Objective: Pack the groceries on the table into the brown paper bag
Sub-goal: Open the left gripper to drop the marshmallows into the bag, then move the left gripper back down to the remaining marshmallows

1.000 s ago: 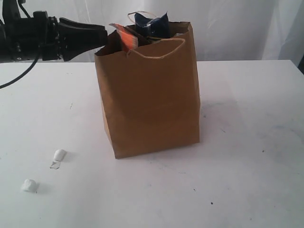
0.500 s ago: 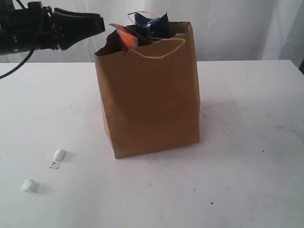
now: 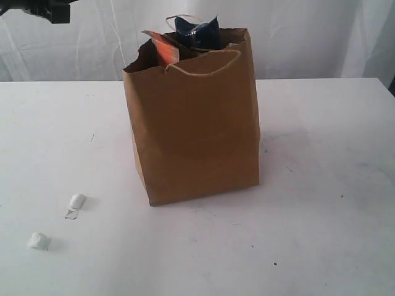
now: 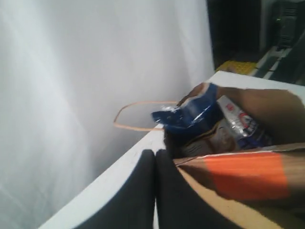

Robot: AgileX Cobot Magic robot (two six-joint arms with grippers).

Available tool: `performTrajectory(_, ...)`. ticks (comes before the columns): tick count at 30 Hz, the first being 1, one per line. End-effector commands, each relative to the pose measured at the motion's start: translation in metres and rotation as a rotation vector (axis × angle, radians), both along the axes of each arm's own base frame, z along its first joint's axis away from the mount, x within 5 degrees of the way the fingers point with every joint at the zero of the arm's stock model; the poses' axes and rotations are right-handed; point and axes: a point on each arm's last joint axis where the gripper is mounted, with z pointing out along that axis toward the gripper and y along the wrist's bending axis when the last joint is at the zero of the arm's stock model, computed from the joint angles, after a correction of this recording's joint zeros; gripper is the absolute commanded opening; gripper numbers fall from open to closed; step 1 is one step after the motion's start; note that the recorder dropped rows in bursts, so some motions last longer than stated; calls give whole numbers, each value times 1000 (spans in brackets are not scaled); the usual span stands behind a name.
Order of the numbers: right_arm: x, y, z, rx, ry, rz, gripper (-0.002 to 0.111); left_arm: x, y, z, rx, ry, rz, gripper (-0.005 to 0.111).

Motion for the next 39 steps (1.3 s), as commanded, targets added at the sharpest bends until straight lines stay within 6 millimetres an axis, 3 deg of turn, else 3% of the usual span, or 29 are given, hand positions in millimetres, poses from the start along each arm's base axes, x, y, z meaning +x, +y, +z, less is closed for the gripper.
performTrajectory(1,0,-1,0,-3,-7,-10,0,-4,14,8,-36,113,181,0)
performTrajectory(4,0,-1,0,-3,-7,-10,0,-4,20,-1,-17,232,265,0)
performTrajectory(12,0,-1,0,-3,-7,-10,0,-10,46,-59,11,687,642,0)
performTrajectory(19,0,-1,0,-3,-7,-10,0,-30,41,-90,107,774,541,0)
performTrajectory(23,0,-1,0,-3,-7,-10,0,-47,40,-121,250,887,448,0)
performTrajectory(26,0,-1,0,-3,-7,-10,0,-55,36,-145,239,990,407,1)
performTrajectory(29,0,-1,0,-3,-7,-10,0,-59,30,-165,234,1030,323,14)
performTrajectory(32,0,-1,0,-3,-7,-10,0,-58,28,-185,239,1045,280,35)
performTrajectory(36,0,-1,0,-3,-7,-10,0,-47,26,-198,59,1059,404,63)
performTrajectory(39,0,-1,0,-3,-7,-10,0,-37,25,-198,-108,1064,493,69)
